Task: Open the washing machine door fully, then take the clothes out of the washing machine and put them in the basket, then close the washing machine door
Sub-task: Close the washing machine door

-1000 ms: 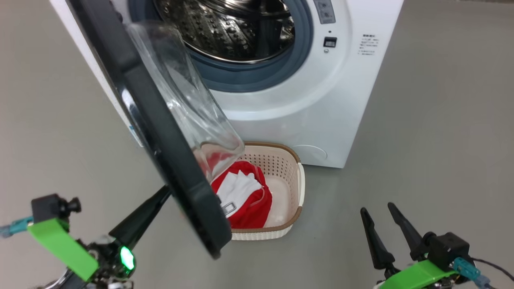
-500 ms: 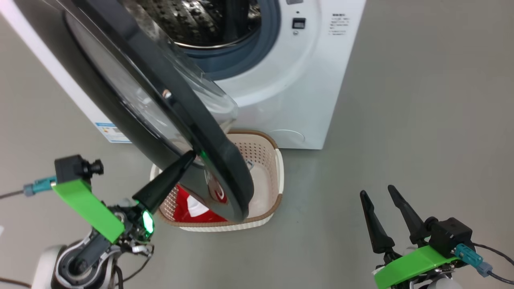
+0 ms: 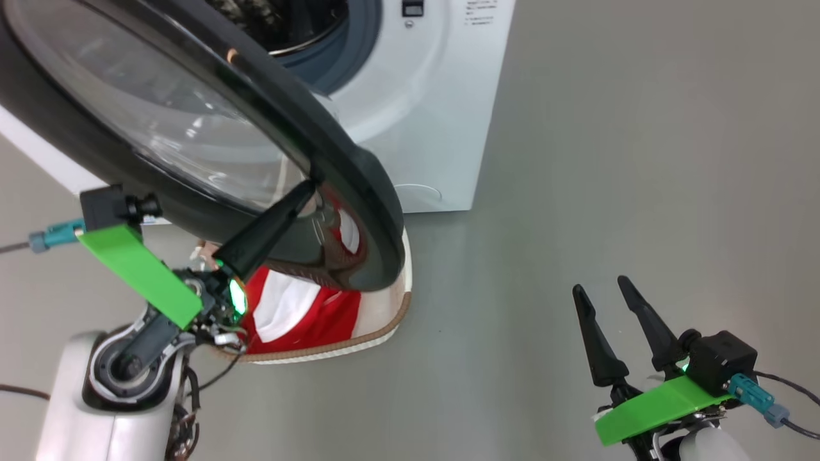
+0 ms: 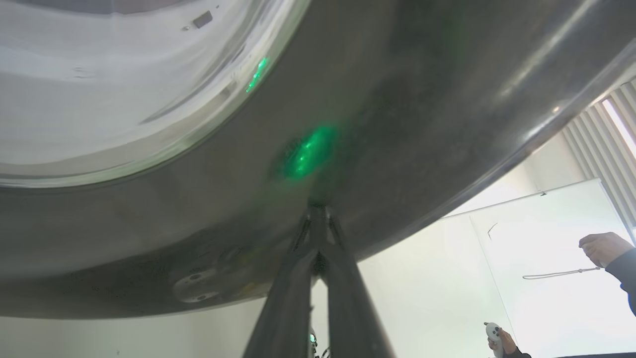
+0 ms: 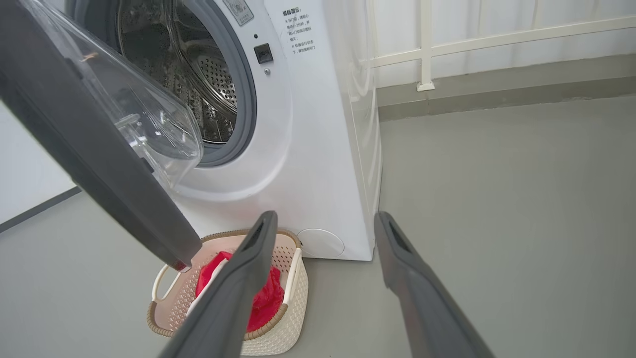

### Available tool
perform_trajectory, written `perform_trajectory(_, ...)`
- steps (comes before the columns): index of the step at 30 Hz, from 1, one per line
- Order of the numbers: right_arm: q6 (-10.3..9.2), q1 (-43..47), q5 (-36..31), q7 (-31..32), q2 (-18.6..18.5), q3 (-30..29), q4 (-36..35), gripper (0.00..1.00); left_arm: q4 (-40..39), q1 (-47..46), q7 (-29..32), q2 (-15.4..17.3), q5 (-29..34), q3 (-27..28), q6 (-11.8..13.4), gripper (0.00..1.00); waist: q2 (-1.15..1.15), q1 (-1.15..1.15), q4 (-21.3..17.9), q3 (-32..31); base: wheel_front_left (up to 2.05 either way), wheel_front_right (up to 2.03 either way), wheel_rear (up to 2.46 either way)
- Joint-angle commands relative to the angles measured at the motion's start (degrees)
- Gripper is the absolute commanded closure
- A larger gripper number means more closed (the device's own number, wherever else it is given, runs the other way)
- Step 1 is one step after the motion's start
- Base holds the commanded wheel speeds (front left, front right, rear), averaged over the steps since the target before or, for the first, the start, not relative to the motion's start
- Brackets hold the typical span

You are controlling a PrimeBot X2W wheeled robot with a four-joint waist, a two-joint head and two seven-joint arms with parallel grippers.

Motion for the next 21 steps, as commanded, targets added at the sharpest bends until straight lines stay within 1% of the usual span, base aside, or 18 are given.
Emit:
perform_trajectory(1, 0.36, -1.77, 0.53, -0.36, -0.25, 1.21, -1.71, 0.0, -1.21, -2.85, -0.93, 1.46, 0.92, 1.27, -0.33, 1.0, 0.0, 0.0, -1.42, 1.13, 0.0, 0.0, 0.0)
perform_trajectory(8, 0.36, -2.37, 0.92, -0.36, -0.25, 1.18, -2.07, 0.0, -0.21, -6.7, -6.31, 1.33, 2.86, 0.12, -0.33, 1.0, 0.0, 0.0, -2.6, 2.23, 0.0, 0.0, 0.0)
perform_trajectory(9, 0.36, -2.37, 0.92, -0.36, -0.25, 1.18, -2.07, 0.0, -0.21, -6.7, -6.31, 1.33, 2.86, 0.12, -0.33, 1.0, 0.0, 0.0, -2.6, 2.23, 0.0, 0.0, 0.0)
perform_trajectory(14, 0.36, -3.2, 1.19, -0.36, -0.25, 1.35, -2.16, 0.0, 1.39, -10.22, -10.93, 1.62, 3.96, -1.02, -0.33, 1.0, 0.0, 0.0, -3.34, 2.99, 0.0, 0.0, 0.0)
perform_trajectory(21, 0.36, -3.86, 1.69, -0.36, -0.25, 1.44, -2.46, 0.0, 4.17, -15.04, -15.26, 2.34, 4.6, -3.89, -0.33, 1.0, 0.0, 0.0, -4.43, 3.83, 0.0, 0.0, 0.0)
